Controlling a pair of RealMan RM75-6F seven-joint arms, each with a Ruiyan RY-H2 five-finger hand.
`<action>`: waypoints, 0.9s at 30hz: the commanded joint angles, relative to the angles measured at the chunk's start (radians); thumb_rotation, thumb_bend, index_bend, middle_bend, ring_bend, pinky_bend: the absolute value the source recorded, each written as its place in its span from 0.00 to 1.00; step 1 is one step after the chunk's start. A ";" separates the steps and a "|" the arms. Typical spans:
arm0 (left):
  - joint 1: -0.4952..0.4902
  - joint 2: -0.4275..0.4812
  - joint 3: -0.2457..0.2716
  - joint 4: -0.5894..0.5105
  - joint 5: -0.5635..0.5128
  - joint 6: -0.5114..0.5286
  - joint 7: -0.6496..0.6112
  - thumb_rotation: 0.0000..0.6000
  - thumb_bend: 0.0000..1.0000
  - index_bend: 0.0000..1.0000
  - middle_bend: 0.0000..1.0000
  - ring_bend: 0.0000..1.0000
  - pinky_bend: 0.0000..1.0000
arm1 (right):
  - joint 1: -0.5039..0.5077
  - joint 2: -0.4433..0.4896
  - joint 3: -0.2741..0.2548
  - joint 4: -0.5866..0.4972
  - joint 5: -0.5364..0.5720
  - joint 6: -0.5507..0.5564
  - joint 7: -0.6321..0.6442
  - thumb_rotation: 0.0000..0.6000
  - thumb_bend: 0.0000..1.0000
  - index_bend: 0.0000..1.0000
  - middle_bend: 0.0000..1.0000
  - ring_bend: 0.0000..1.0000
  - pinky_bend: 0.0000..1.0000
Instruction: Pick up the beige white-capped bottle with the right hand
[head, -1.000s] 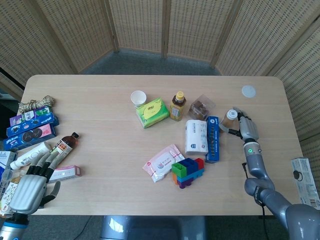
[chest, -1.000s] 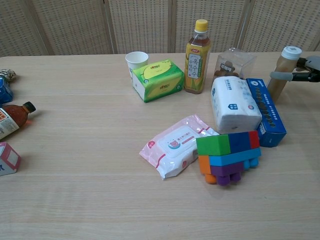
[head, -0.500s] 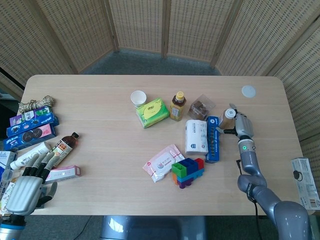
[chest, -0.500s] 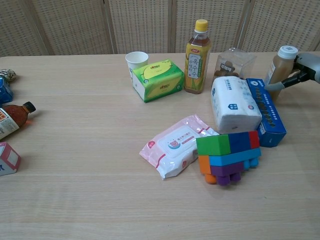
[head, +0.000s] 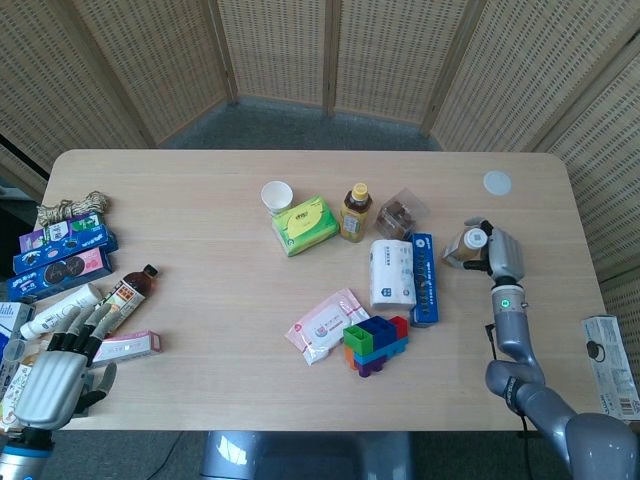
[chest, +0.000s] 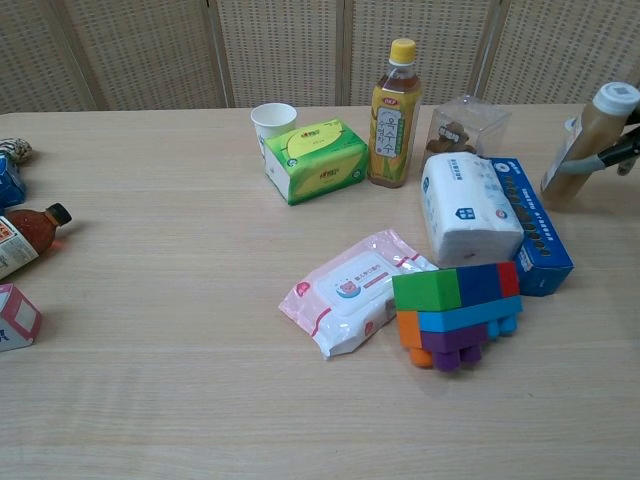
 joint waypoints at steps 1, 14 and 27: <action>0.000 -0.002 0.001 0.002 0.000 -0.002 -0.002 1.00 0.54 0.10 0.05 0.00 0.00 | -0.043 0.061 0.013 -0.093 0.001 0.065 -0.010 1.00 0.09 0.30 0.84 0.79 0.61; 0.024 -0.006 0.026 0.017 0.047 0.035 -0.019 1.00 0.54 0.10 0.05 0.00 0.00 | -0.194 0.386 0.061 -0.688 0.021 0.289 -0.200 1.00 0.08 0.31 0.84 0.80 0.61; 0.053 -0.001 0.044 0.036 0.089 0.080 -0.048 1.00 0.54 0.10 0.05 0.00 0.00 | -0.266 0.528 0.066 -0.919 0.037 0.384 -0.284 1.00 0.08 0.32 0.85 0.80 0.61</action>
